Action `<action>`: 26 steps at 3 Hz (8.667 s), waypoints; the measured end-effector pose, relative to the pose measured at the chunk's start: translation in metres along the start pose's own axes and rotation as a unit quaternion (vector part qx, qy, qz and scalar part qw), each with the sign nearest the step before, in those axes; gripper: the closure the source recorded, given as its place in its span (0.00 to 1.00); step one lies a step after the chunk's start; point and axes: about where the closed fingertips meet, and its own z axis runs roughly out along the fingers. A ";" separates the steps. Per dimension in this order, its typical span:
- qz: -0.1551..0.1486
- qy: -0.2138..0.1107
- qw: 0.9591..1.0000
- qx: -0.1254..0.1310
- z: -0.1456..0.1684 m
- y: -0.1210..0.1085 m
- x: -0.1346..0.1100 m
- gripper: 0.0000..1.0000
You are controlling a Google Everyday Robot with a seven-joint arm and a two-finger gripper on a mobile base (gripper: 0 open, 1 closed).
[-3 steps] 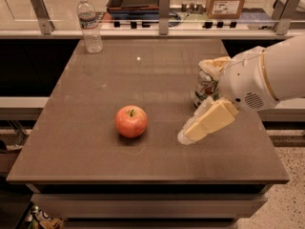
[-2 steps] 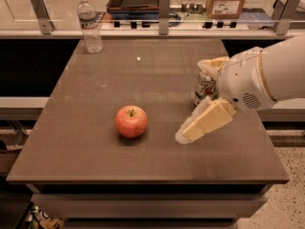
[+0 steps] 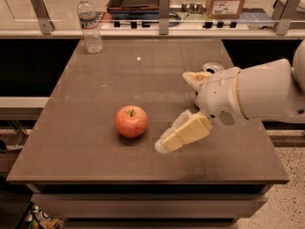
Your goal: Move apple near water bottle
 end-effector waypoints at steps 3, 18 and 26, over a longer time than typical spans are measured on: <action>0.025 -0.055 0.998 0.028 0.058 -0.009 0.000 0.00; -0.048 -0.083 0.995 0.038 0.094 -0.104 -0.106 1.00; -0.109 -0.103 0.983 0.101 0.200 -0.234 -0.184 1.00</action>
Offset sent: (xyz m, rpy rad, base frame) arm 0.0351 0.0409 -0.0362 0.1322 -0.0534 -0.0636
